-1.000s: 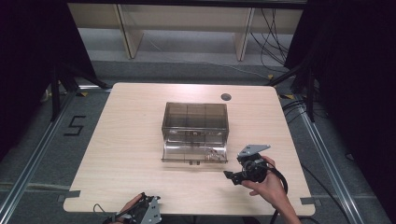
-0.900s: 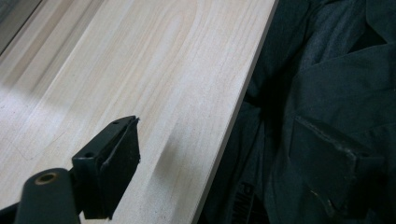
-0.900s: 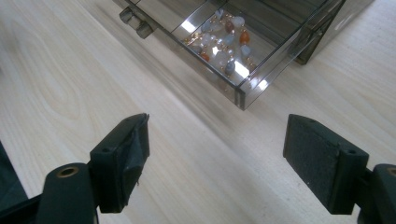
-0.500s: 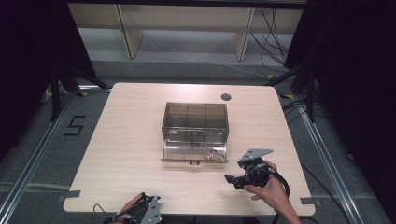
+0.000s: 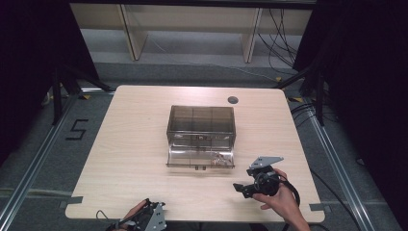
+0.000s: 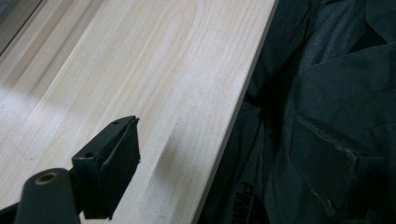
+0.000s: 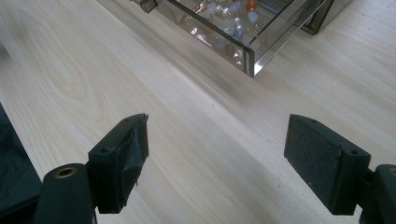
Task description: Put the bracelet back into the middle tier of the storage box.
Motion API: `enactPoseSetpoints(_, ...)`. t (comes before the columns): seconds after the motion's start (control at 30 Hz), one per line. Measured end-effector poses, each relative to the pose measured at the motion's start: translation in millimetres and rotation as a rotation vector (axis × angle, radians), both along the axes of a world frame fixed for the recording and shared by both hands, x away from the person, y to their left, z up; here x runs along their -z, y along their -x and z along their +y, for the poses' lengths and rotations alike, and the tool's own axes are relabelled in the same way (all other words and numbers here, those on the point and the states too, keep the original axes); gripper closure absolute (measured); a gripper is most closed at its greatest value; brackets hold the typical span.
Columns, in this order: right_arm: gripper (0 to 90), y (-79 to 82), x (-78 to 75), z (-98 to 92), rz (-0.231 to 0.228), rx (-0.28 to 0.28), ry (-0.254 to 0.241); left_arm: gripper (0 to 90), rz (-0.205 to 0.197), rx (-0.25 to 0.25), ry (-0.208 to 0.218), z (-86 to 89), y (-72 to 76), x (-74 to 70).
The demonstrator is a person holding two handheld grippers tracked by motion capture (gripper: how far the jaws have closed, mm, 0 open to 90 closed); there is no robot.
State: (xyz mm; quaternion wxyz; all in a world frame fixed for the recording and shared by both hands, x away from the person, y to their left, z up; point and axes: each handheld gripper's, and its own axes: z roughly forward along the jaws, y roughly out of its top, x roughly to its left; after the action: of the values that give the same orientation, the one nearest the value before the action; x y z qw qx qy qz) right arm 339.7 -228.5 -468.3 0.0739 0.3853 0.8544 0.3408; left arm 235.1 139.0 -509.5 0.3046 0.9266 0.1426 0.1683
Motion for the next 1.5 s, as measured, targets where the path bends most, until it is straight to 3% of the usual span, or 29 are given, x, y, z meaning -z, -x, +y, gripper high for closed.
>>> enactPoseSetpoints(0.07,22.8,1.6,0.1,-0.6,0.007,0.002,0.001,16.2,0.006,-0.002,0.018,-0.5,0.5,0.7)
enactPoseSetpoints(0.1,22.8,1.0,1.9,-1.0,-0.013,-0.003,0.002,16.2,0.006,-0.003,0.018,-0.5,0.4,0.7)
enactPoseSetpoints(0.23,22.6,4.6,1.4,-1.6,-0.002,0.007,-0.001,16.2,0.005,-0.004,0.018,-0.4,0.5,0.7)
enactPoseSetpoints(0.3,22.5,6.0,3.2,-0.9,-0.013,0.013,-0.015,16.2,0.005,-0.004,0.018,-0.4,0.4,0.8)
enactPoseSetpoints(0.33,22.4,5.3,4.0,-2.3,-0.041,-0.012,-0.003,16.2,0.004,-0.004,0.018,-0.4,0.4,0.7)
enactPoseSetpoints(0.4,22.3,8.7,4.3,-0.8,-0.017,0.017,-0.019,16.2,0.005,-0.005,0.016,-0.5,0.6,0.5)
enactPoseSetpoints(0.47,22.1,9.6,4.4,-2.1,-0.033,-0.006,-0.009,16.2,0.005,-0.005,0.015,-0.5,0.6,0.5)
enactPoseSetpoints(0.53,21.4,14.1,3.8,-0.8,-0.003,0.01,-0.017,16.2,0.005,-0.004,0.018,-0.5,0.3,0.7)
enactPoseSetpoints(0.6,20.7,13.0,6.0,-3.0,-0.042,-0.022,-0.011,16.2,0.005,-0.005,0.015,-0.5,0.6,0.5)
enactPoseSetpoints(0.83,16.5,19.5,9.3,-5.1,-0.034,-0.007,-0.043,16.2,0.014,-0.001,0.006,-0.3,0.2,-0.3)
enactPoseSetpoints(0.87,16.4,22.8,8.3,-4.3,0.0,0.01,-0.049,16.2,0.01,0.001,0.0,-0.1,0.1,-0.5)
enactPoseSetpoints(0.9,16.4,21.4,10.8,-5.5,-0.036,-0.009,-0.055,16.2,0.011,0.001,-0.003,0.0,-0.1,-0.7)
enactPoseSetpoints(0.97,16.4,23.8,9.6,-6.9,-0.012,-0.02,-0.041,16.2,0.009,0.003,-0.008,0.1,-0.3,-0.9)
enactPoseSetpoints(1.13,16.4,27.8,13.2,-7.6,-0.031,-0.01,-0.045,16.2,0.01,0.003,-0.008,0.0,-0.1,-0.8)
enactPoseSetpoints(1.2,16.5,29.5,13.0,-8.8,-0.012,-0.01,-0.042,16.2,0.01,0.002,-0.007,0.1,-0.1,-0.8)
enactPoseSetpoints(1.23,16.5,29.5,15.6,-8.7,-0.036,-0.005,-0.05,16.2,0.01,0.002,-0.008,0.1,-0.2,-0.8)
enactPoseSetpoints(1.27,16.5,30.6,14.6,-10.1,-0.017,-0.006,-0.041,16.2,0.01,0.002,-0.008,0.1,-0.2,-0.8)
enactPoseSetpoints(1.5,16.5,34.6,17.2,-13.4,-0.015,-0.004,-0.042,16.2,0.01,0.002,-0.007,0.0,-0.2,-0.8)
